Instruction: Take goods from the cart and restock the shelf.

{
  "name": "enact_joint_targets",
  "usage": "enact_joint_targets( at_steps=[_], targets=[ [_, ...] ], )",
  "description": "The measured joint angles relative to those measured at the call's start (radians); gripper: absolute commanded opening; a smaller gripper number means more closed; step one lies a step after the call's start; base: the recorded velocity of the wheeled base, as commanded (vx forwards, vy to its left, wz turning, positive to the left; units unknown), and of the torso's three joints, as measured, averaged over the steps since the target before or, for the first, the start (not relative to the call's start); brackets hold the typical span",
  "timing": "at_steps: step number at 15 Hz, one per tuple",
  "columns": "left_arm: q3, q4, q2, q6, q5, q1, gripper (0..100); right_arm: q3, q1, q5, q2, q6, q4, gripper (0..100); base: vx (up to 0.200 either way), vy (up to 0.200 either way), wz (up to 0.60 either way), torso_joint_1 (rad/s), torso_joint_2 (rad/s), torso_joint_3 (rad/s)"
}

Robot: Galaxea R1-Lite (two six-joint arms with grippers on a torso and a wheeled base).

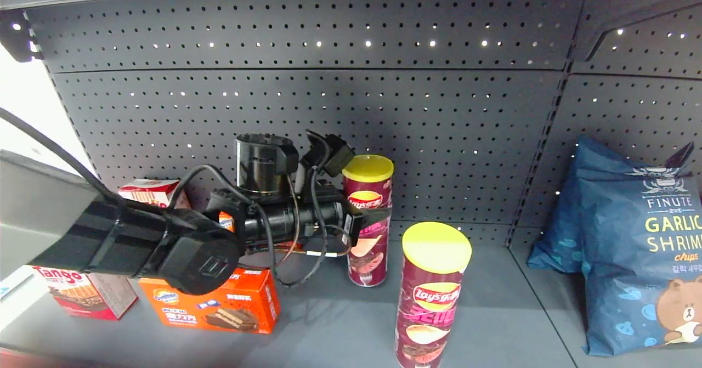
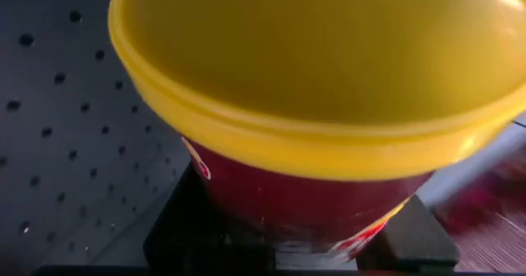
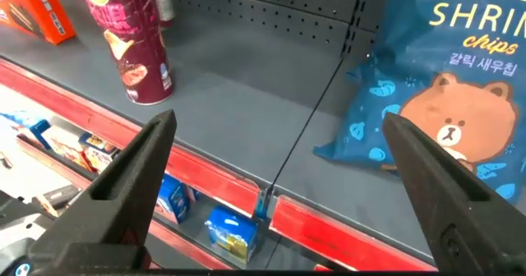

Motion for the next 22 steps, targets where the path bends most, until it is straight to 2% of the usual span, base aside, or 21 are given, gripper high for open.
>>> enact_joint_targets(
  at_steps=[6, 11, 22],
  targets=[
    [-0.167, 0.003, 0.137, -0.003, 0.004, -0.026, 0, -0.001, -0.001, -0.001, -0.021, 0.003, 0.004, 100, 0.0, 0.0, 0.0, 0.0, 0.0, 0.0],
    [-0.232, 0.004, 0.21, -0.004, 0.008, -0.041, 0, 0.002, -0.001, -0.002, -0.029, 0.01, 0.004, 100, 0.0, 0.0, 0.0, 0.0, 0.0, 0.0],
    [-0.353, 0.004, 0.313, -0.003, 0.011, -0.032, 0, 0.014, 0.0, -0.002, -0.037, 0.024, 0.007, 100, 0.0, 0.0, 0.0, 0.0, 0.0, 0.0]
  ],
)
